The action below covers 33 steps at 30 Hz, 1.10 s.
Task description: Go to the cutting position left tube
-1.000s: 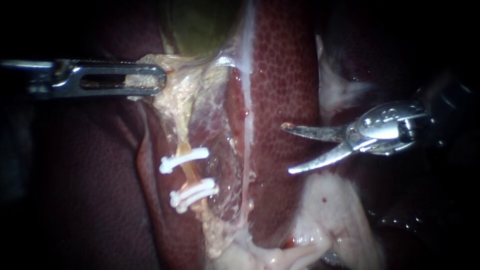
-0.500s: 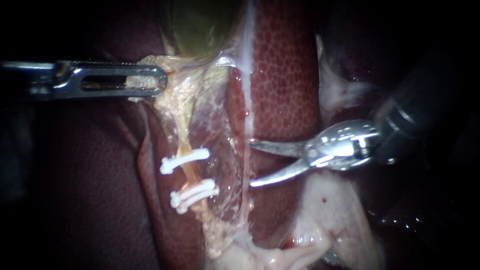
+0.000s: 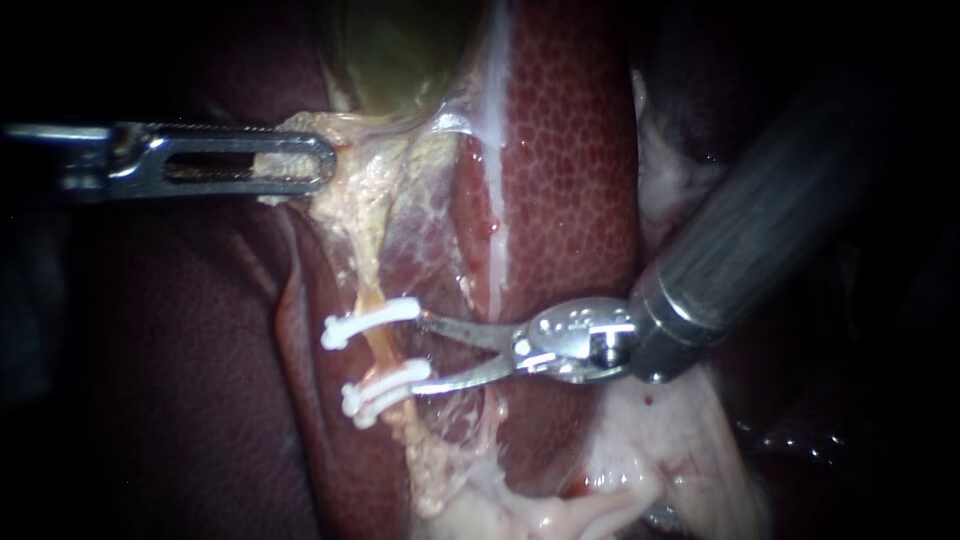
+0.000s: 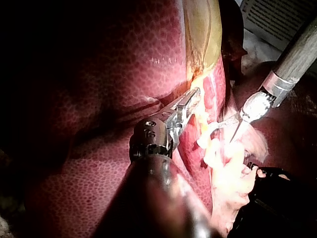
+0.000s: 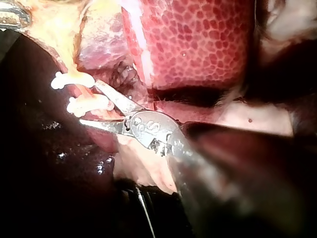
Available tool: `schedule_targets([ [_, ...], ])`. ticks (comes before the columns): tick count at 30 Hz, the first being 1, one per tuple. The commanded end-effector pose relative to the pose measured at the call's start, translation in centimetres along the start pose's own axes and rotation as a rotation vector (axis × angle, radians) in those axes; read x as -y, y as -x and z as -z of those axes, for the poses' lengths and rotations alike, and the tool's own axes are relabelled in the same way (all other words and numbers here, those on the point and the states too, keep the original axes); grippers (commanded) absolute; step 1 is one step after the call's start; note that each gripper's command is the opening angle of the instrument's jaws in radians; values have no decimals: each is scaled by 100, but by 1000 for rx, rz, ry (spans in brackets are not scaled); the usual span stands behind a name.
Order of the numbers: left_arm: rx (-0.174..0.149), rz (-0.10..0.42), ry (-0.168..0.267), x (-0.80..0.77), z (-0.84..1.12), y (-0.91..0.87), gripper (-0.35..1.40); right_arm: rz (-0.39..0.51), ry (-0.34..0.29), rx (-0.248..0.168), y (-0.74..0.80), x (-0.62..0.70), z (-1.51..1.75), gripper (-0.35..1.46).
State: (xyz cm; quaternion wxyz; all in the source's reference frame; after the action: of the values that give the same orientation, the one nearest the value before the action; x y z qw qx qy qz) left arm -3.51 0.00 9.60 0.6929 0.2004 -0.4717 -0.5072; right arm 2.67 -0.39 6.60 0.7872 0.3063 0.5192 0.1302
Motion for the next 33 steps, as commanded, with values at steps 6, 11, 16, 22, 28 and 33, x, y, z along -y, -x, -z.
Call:
schedule_targets([
  [6,1,1,2,2,0,0,-35,-5,-6,7,2,-5,-13,143],
  [11,1,1,2,2,0,0,-35,-9,-24,7,-2,-6,-25,143],
  [16,1,1,2,2,0,0,-35,-8,-60,9,-5,-1,-28,143],
  [22,1,1,2,3,-1,0,-35,-2,-93,11,-10,5,-31,140],
  [28,1,1,3,3,-1,0,-35,0,-112,7,-14,6,-37,138],
  [33,2,1,3,4,-3,0,-35,0,-123,4,-17,3,-46,138],
])
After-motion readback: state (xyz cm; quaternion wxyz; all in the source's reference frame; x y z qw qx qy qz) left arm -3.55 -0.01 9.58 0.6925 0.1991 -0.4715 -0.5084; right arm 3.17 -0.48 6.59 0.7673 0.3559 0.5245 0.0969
